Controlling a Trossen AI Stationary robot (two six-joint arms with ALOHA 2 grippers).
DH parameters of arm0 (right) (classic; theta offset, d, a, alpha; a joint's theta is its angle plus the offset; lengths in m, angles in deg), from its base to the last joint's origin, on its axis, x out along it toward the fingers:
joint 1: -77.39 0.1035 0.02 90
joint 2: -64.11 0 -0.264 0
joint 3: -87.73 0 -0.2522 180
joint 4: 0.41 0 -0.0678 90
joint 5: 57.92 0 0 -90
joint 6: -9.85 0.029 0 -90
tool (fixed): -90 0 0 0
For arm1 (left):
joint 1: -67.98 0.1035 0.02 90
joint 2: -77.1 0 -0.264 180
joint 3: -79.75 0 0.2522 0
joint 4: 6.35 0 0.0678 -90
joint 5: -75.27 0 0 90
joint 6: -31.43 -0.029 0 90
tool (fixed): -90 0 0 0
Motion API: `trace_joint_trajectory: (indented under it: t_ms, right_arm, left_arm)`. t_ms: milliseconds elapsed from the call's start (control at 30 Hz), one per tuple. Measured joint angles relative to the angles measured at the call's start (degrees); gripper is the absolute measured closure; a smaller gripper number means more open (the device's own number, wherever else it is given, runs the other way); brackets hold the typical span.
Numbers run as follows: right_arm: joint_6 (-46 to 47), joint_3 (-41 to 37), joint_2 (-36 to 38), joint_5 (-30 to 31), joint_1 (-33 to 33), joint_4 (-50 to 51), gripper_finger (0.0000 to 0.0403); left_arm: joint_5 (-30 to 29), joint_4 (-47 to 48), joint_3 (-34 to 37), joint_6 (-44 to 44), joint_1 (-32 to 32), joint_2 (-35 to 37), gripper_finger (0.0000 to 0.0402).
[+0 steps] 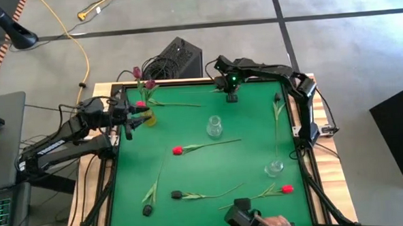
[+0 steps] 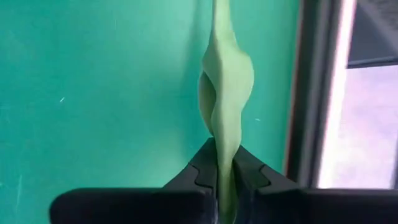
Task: Sort flowers into vase by color
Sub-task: Put the dark red flower into the yellow vase
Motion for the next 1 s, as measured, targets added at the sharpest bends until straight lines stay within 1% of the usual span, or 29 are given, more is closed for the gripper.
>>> trace_joint_trajectory:
  t_ms: [100, 167, 233, 300, 433, 567, 667, 767, 867, 933, 1000]
  right_arm:
    - [1.5, 0.0, 4.0, 1.1, 0.0, -0.4, 0.0377]
    - [3.0, 0.0, 7.0, 1.2, -0.1, -0.4, 0.0377]
    - [4.9, 0.0, 10.0, 1.3, -0.1, -0.4, 0.0377]
    - [6.9, 0.0, 13.2, 1.3, 0.3, -0.2, 0.0373]
    - [10.3, 0.0, 19.7, 1.2, 1.8, 0.7, 0.0364]
    - [13.3, 0.0, 24.8, 1.2, 4.9, 1.9, 0.0370]
    - [15.5, 0.0, 27.6, 1.0, 7.8, 3.4, 0.0374]
    - [18.0, 0.0, 29.0, 0.9, 10.9, 5.3, 0.0371]
    - [20.7, 0.0, 29.5, 1.0, 13.8, 7.5, 0.0367]
    - [22.5, 0.0, 29.5, 1.0, 15.4, 9.4, 0.0367]
    - [24.4, 0.0, 29.2, 1.0, 17.0, 10.8, 0.0369]
  left_arm:
    - [5.2, -3.4, 0.0, 0.4, 0.0, 0.0, 0.0228]
    - [8.6, -5.3, 0.0, 0.2, 0.0, 0.0, 0.0228]
    - [10.6, -6.8, 0.0, 0.2, -0.4, 0.0, 0.0228]
    - [10.6, -7.4, 0.0, -0.2, -1.7, 0.0, 0.0228]
    - [7.8, -8.2, 0.0, -1.8, -5.5, -0.2, 0.0228]
    - [4.2, -13.0, 0.0, -4.6, -10.5, -2.9, 0.0228]
    - [-0.1, -15.8, -0.9, -9.4, -14.7, -7.3, 0.0228]
    - [-7.4, -15.0, -4.2, -16.1, -19.2, -13.7, 0.0228]
    - [-13.5, -14.9, -8.1, -25.2, -24.8, -20.8, 0.0228]
    - [-19.2, -15.1, -11.0, -31.3, -28.8, -25.2, 0.0228]
    - [-26.2, -15.0, -13.7, -37.7, -32.5, -29.3, 0.0228]
